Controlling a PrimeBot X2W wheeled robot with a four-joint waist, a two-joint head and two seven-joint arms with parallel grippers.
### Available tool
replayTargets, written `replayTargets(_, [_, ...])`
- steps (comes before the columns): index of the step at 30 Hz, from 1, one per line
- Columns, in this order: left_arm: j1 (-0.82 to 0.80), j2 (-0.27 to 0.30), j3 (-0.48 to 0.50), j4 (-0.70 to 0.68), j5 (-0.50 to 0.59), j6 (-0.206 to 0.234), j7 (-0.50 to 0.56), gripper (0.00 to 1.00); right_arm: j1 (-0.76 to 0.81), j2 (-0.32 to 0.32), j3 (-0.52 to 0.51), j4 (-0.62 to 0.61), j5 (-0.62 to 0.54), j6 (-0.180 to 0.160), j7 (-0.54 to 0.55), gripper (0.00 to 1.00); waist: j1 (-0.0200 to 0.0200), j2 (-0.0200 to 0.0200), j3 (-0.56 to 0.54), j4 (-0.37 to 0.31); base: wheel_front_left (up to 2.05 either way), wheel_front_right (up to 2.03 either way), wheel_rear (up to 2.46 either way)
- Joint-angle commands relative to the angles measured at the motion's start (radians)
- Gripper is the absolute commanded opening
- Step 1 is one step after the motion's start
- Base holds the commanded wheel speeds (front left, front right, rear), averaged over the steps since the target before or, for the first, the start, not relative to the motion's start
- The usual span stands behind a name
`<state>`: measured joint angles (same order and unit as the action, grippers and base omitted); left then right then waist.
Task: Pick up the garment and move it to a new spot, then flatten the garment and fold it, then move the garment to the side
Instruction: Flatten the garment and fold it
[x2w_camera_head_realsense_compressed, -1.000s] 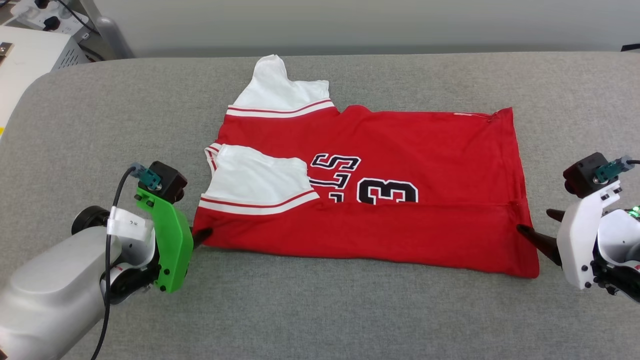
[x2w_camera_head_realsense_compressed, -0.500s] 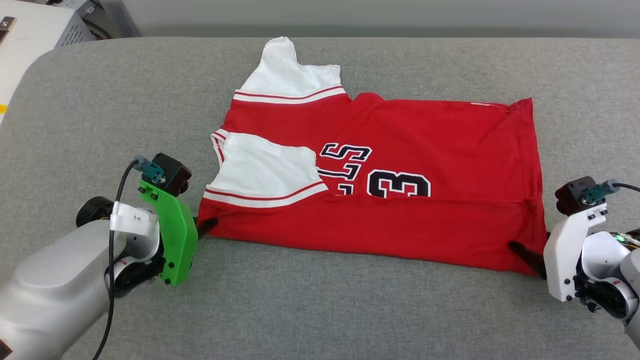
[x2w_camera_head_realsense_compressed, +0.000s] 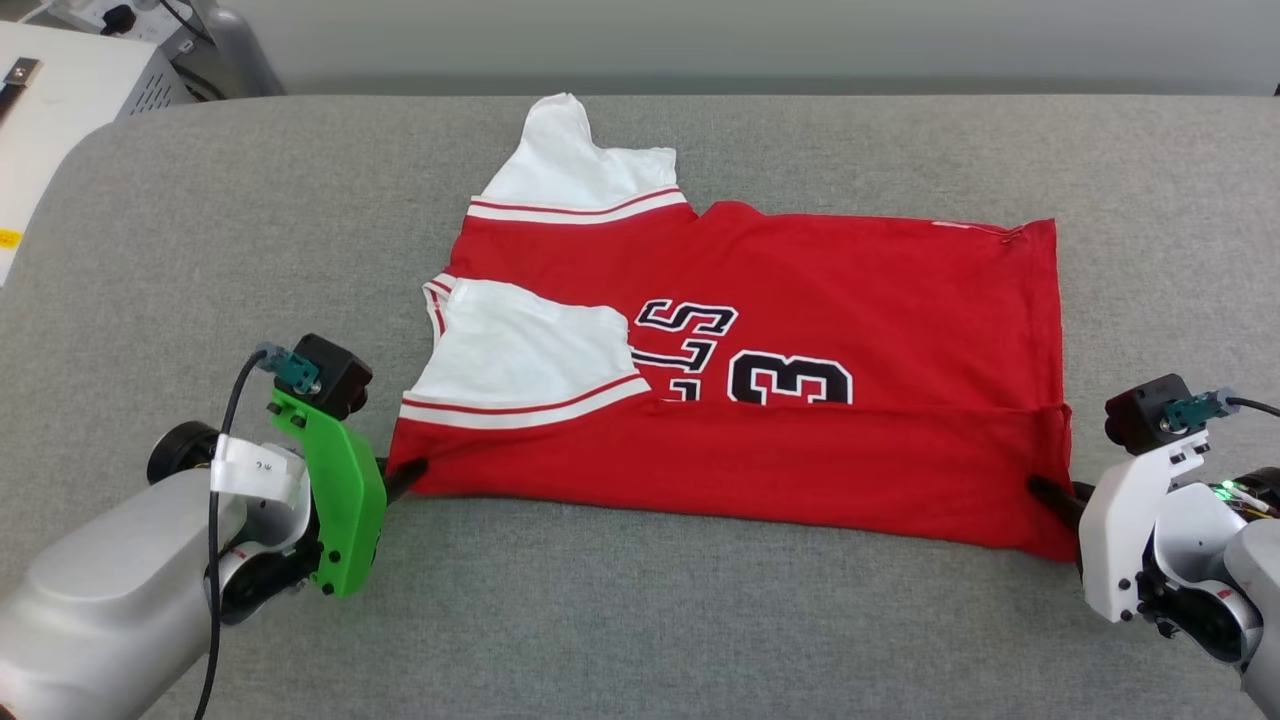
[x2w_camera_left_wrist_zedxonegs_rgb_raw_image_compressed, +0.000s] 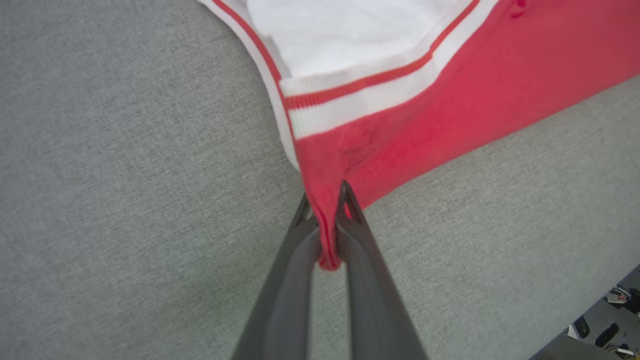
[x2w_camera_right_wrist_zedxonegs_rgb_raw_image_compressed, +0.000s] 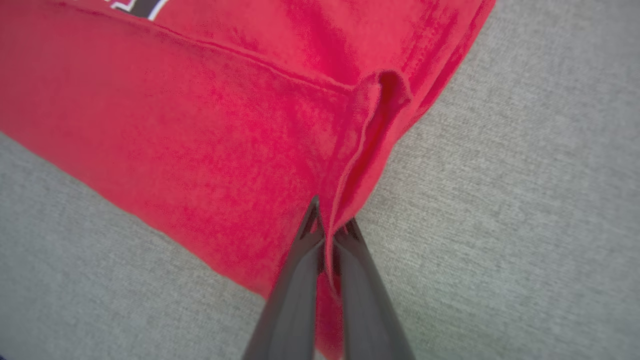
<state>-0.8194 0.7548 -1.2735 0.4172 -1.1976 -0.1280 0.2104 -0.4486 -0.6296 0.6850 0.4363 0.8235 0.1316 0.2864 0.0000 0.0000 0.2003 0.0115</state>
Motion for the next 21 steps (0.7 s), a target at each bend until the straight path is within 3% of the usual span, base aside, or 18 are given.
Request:
replayTargets(1, [0.02,0.015,0.0,-0.003,-0.003,-0.003,-0.007,0.0,0.028,-0.016,0.001,-0.006,0.004,-0.001,-0.009,0.0,0.0,0.0,-0.028,-0.008,0.0,0.0,0.0])
replayTargets(8, [0.076,0.059,-0.002,-0.06,0.004,0.007,-0.03,0.0,0.073,-0.07,-0.029,-0.091,0.018,-0.001,-0.021,0.0,0.0,0.0,-0.081,-0.013,0.0,0.0,0.0])
replayTargets(15, [0.164,0.11,-0.003,-0.173,0.006,0.054,-0.06,0.0,0.169,-0.125,-0.09,-0.193,0.023,-0.001,0.012,0.0,0.0,0.0,-0.112,-0.008,0.0,0.0,0.0])
replayTargets(21, [0.24,0.119,-0.004,-0.232,-0.006,0.087,-0.063,0.0,0.247,-0.155,-0.158,-0.253,0.019,-0.001,0.062,0.0,0.0,0.0,-0.109,-0.009,0.0,0.0,0.0])
